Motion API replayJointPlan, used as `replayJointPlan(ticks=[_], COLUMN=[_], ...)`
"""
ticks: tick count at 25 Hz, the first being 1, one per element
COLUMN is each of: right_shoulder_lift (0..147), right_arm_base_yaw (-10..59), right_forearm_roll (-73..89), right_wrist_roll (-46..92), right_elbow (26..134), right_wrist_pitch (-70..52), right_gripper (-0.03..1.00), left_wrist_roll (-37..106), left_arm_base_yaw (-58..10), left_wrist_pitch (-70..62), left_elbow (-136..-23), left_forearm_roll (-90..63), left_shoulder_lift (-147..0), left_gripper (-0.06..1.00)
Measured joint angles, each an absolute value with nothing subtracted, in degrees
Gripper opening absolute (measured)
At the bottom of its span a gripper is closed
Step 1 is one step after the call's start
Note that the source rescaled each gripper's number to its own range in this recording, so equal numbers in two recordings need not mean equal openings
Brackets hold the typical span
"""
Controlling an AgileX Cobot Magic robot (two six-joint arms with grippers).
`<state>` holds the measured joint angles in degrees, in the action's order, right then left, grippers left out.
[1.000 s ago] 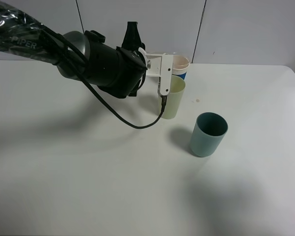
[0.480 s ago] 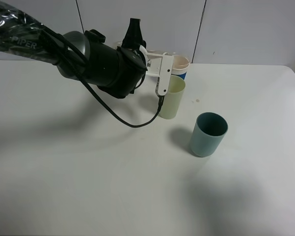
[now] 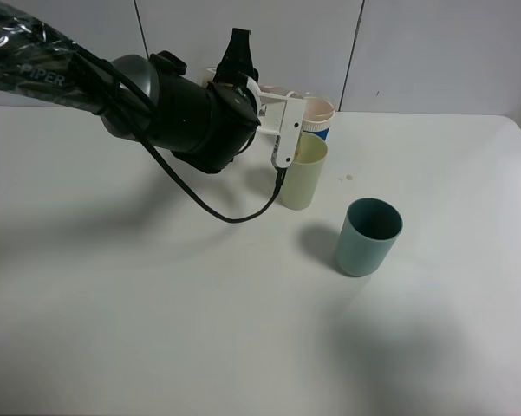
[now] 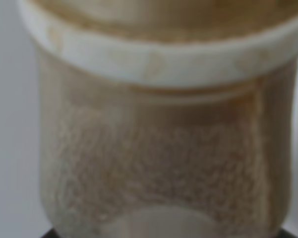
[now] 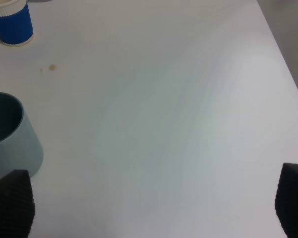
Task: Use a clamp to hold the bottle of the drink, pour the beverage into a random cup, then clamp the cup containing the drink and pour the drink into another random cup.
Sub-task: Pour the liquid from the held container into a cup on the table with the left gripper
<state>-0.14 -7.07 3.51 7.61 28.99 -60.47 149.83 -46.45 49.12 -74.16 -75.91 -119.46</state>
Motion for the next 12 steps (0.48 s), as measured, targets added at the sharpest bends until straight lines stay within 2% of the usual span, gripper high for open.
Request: replayJointPlan(ticks=[12], right_shoulder_lift=[-0.1], right_arm_base_yaw=[-7.1], right_forearm_roll=[3.5], right_wrist_roll=[7.6], right_elbow=[29.0], right_wrist_pitch=[-60.5], right_gripper=[0.92], left_wrist_roll=[150.0], left_arm_base_yaw=[-46.5], left_wrist_pitch=[49.3], left_elbow=[-74.2], left_forearm_roll=[-74.6], left_shoulder_lift=[-119.5], left_gripper=[0.03])
